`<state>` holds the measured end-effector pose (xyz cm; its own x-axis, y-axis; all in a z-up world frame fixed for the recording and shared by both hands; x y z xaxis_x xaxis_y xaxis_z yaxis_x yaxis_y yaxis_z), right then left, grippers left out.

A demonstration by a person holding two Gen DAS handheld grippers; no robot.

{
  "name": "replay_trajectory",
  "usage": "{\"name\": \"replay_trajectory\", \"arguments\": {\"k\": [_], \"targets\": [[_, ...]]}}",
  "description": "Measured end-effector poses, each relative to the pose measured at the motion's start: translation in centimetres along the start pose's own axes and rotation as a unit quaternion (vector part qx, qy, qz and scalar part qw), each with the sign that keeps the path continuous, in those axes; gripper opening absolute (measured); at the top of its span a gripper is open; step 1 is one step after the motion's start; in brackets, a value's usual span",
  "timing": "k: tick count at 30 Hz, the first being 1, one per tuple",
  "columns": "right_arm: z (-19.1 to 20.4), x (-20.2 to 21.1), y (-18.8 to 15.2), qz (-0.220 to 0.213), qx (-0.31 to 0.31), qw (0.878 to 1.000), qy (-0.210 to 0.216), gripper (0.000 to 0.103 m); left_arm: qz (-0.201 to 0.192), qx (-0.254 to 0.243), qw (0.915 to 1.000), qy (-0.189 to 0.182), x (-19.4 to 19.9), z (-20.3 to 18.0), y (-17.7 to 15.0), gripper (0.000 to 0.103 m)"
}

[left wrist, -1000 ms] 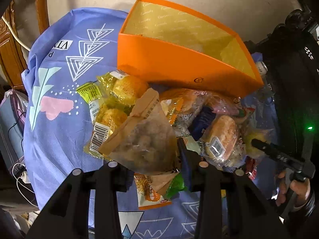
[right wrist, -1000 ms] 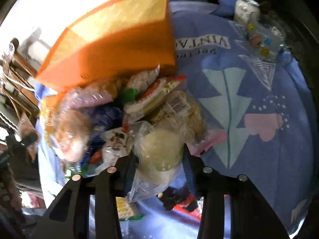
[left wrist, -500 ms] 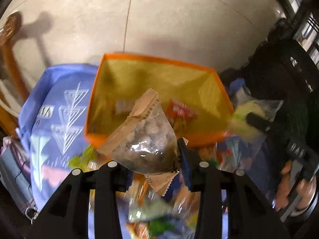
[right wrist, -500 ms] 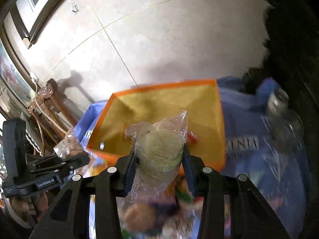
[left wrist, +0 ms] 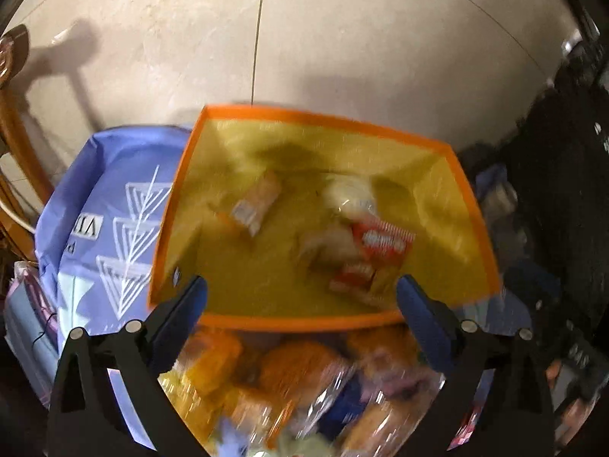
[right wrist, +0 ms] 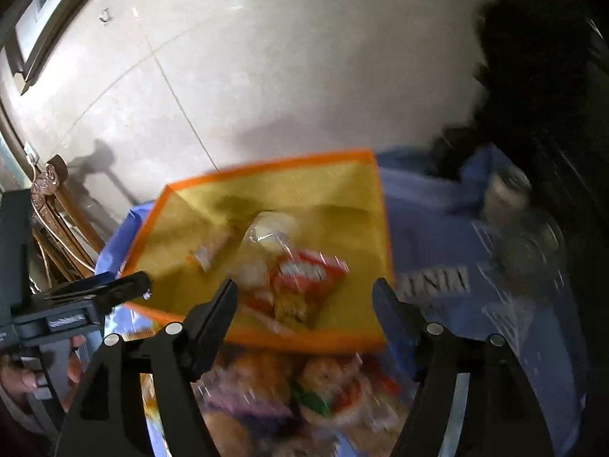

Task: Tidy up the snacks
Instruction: 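Carry the peanut bag and white bun over the orange box and open both tools, then grasp the red chocolate wrapper with the right tool while the left tool grasps a yellow cake pack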

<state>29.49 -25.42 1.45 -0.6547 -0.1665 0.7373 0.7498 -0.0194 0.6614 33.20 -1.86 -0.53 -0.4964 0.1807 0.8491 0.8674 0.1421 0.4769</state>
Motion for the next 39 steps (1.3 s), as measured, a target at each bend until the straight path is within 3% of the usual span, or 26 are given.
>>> {"name": "replay_trajectory", "arguments": {"k": [9, 13, 19, 25, 29, 32, 36, 39], "targets": [[-3.4, 2.8, -10.8, 0.058, -0.008, 0.998, -0.037, 0.077, 0.026, -0.014, 0.9993, 0.024, 3.2, 4.7, -8.4, 0.097], [-4.0, 3.7, -14.4, 0.072, -0.024, 0.996, -0.044, 0.078, 0.045, 0.003, 0.998, 0.045, 3.6, 8.3, -12.1, 0.097], [-3.6, 4.3, -17.6, 0.091, -0.012, 0.994, -0.058, 0.078, 0.07, 0.024, 0.9947, 0.071, 2.7, 12.2, -15.9, 0.097], [-3.8, 4.9, -19.1, 0.097, -0.014, 0.993, -0.07, 0.078, 0.084, 0.029, 0.9925, 0.084, 0.0, 13.3, -16.3, 0.096], [-4.7, 5.2, -20.3, 0.102, -0.015, 0.991, -0.084, 0.078, 0.119, 0.025, 0.9893, 0.08, -3.0, 13.4, -16.4, 0.066], [-5.1, 5.1, -21.7, 0.117, -0.013, 0.989, -0.085, 0.078, 0.138, 0.027, 0.9854, 0.096, -4.9, 13.8, -16.7, 0.065], [-4.8, 3.6, -23.7, 0.148, -0.001, 0.985, -0.085, 0.078, 0.124, 0.005, 0.9854, 0.116, -5.2, 13.4, -16.4, 0.066], [-5.1, 1.5, -24.9, 0.17, -0.022, 0.98, -0.099, 0.078, 0.116, 0.012, 0.9867, 0.113, -4.9, 13.4, -16.1, 0.046]]}}
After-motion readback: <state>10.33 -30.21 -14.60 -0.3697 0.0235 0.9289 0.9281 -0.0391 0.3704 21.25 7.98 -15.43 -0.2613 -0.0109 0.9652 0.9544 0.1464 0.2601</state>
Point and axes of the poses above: each gripper's, at about its wrist camera, not at the fingertips, and x roughly against the way its jaws point, z to its left, y to its top, the point moved 7 cm from there along -x, roughly the way its jaws point, and after that the axes turned 8 degrees about x, right-handed, at the moved point
